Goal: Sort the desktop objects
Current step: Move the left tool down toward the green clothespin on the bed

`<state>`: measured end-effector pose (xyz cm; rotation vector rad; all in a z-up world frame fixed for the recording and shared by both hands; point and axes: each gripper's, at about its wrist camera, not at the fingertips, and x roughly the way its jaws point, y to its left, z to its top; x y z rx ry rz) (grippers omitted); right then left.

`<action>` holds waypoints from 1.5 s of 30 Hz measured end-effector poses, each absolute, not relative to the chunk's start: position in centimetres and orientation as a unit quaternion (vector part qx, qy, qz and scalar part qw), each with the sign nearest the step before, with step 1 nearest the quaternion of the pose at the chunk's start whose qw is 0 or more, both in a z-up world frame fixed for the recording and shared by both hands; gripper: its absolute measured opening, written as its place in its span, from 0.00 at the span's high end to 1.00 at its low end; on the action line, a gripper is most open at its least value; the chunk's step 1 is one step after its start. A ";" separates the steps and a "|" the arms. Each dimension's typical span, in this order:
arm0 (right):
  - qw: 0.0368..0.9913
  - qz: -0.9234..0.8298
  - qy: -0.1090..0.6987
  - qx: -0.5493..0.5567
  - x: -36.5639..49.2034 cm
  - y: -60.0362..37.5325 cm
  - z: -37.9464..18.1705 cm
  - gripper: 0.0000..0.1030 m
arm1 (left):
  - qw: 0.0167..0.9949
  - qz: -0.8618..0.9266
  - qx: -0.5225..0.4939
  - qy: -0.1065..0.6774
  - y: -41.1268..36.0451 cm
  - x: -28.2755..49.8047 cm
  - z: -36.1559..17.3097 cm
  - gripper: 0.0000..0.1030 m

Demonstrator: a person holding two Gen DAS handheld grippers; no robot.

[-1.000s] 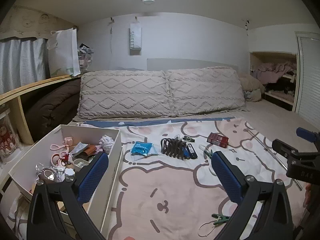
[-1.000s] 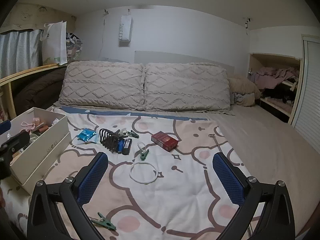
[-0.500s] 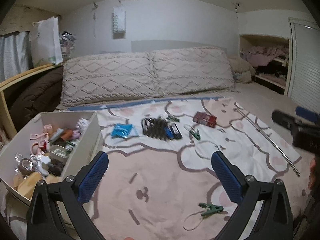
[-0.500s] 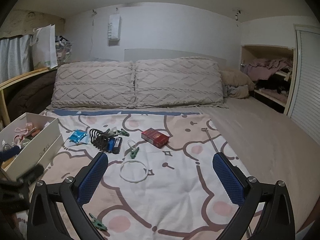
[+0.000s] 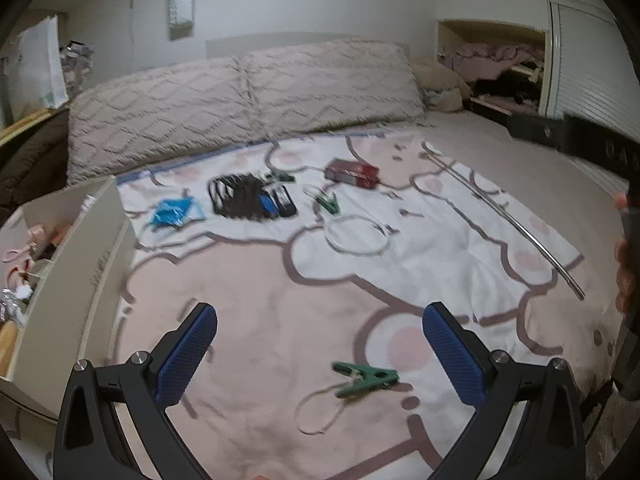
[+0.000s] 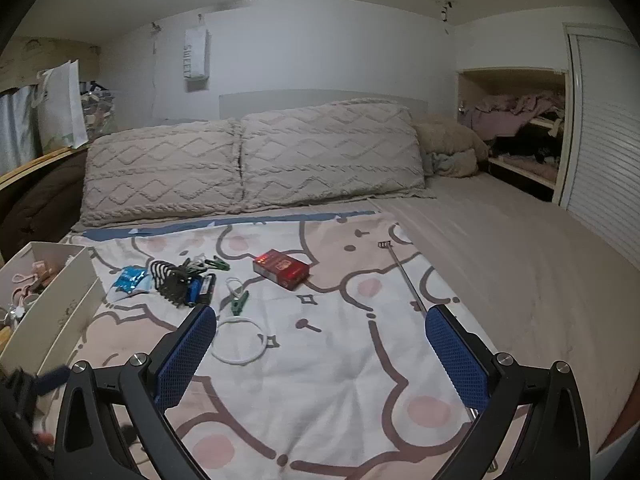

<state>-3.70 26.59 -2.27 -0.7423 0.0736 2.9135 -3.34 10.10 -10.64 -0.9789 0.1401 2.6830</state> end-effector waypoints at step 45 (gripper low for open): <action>-0.077 0.891 0.008 -0.448 -16.6 21.7 -14.4 0.00 | 0.157 0.888 -0.430 0.040 11.7 -4.8 -19.1 0.00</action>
